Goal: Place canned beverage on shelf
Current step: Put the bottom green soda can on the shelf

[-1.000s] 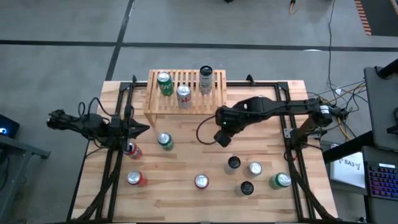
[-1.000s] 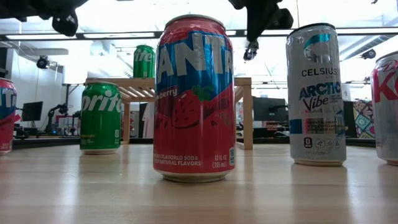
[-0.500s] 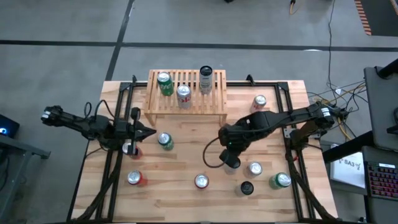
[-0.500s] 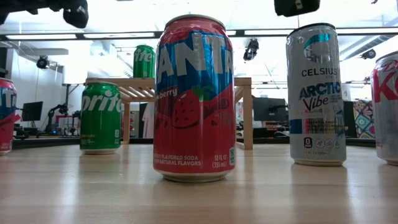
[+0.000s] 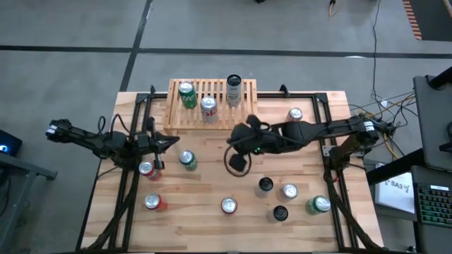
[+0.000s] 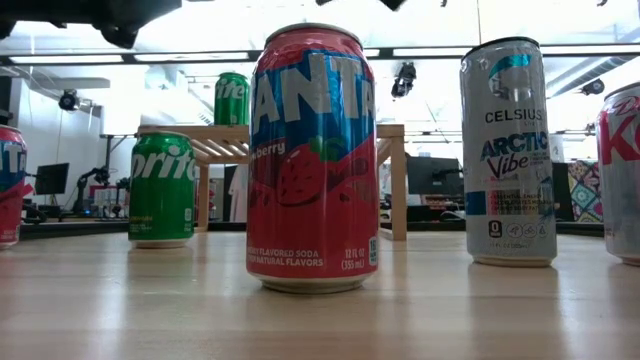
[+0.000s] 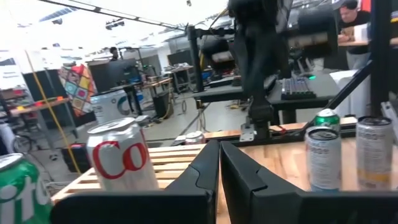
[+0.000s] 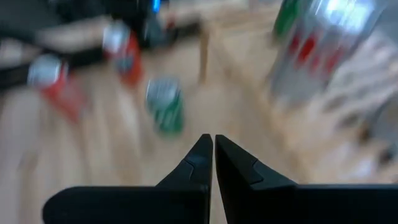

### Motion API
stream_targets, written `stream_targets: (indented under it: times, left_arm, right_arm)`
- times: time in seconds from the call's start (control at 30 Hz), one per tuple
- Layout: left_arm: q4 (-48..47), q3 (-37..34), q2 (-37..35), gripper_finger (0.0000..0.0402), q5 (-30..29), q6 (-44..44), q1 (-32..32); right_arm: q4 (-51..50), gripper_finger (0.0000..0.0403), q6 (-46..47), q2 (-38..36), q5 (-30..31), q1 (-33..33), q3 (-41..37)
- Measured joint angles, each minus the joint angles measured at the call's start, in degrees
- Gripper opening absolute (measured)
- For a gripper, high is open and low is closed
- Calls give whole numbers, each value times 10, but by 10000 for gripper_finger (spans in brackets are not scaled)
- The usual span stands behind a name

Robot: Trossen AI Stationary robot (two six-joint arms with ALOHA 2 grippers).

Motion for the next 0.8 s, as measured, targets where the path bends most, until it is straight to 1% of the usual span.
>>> stream_targets:
  times: [0.13, 0.2, 0.3, 0.53, 0.7, 0.8]
  left_arm:
    - [0, 0, -2, 0, -5, 22, 0]
    - [2, 0, -4, 0, -5, 32, 0]
    - [5, 0, -7, 0, -5, 46, 0]
    - [8, 0, -8, 0, -5, 58, 0]
    - [8, 0, -7, 0, -5, 62, 0]
    - [8, 0, -8, 0, -5, 68, 0]
  right_arm:
    - [138, 9, -80, 0, 47, -15, -9]
    - [212, 9, -111, 7, 55, -25, -15]
    - [277, 9, -147, 26, 55, -41, -16]
    - [321, 9, -148, 71, 61, -94, -18]
    - [332, 9, -156, 92, 128, -113, -18]
    - [334, 9, -156, 97, 134, -116, -18]
